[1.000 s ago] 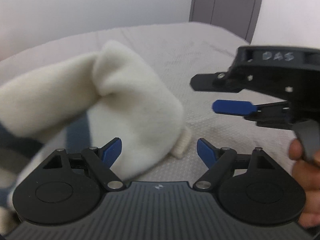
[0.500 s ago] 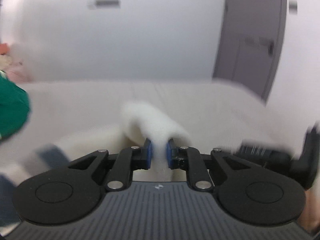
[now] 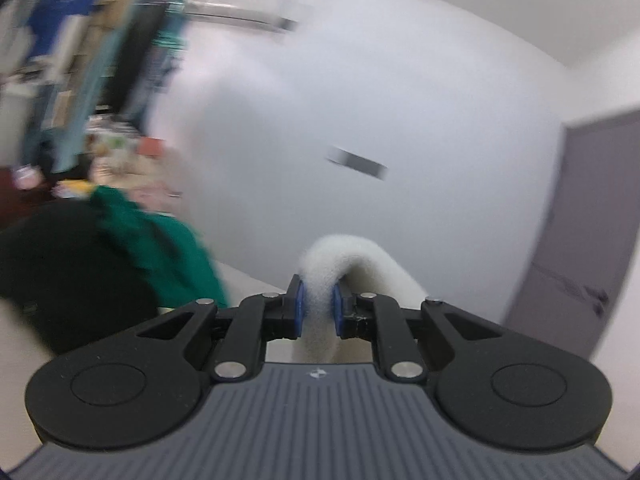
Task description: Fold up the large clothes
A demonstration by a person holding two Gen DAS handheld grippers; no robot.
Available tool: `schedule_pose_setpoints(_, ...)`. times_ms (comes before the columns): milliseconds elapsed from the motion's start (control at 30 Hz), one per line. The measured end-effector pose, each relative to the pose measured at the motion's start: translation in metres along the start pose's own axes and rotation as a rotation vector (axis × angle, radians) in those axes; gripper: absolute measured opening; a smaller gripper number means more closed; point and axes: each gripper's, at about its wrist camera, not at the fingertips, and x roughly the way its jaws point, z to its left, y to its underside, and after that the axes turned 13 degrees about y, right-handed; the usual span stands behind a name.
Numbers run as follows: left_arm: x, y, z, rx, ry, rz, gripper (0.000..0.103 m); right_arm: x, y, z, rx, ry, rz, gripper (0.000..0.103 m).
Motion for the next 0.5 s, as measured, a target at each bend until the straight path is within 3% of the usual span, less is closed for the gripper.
schedule_pose_setpoints(133, -0.056, -0.018, 0.069, -0.089, -0.148, -0.058, 0.017, 0.008, 0.014, 0.018, -0.076, -0.028, 0.087, 0.056)
schedule_pose_setpoints(267, -0.110, -0.015, 0.149, -0.211, -0.349, -0.094, 0.017, 0.020, 0.029, 0.038, -0.168, -0.082, 0.167, 0.056)
schedule_pose_setpoints(333, -0.129, -0.005, 0.187, -0.264, -0.462, -0.068, 0.017, 0.025, 0.038, 0.048, -0.210, -0.103, 0.193, 0.056)
schedule_pose_setpoints(500, -0.123, 0.035, 0.270, -0.322, -0.715, 0.074, 0.017, 0.039, 0.055, 0.064, -0.278, -0.149, 0.263, 0.056)
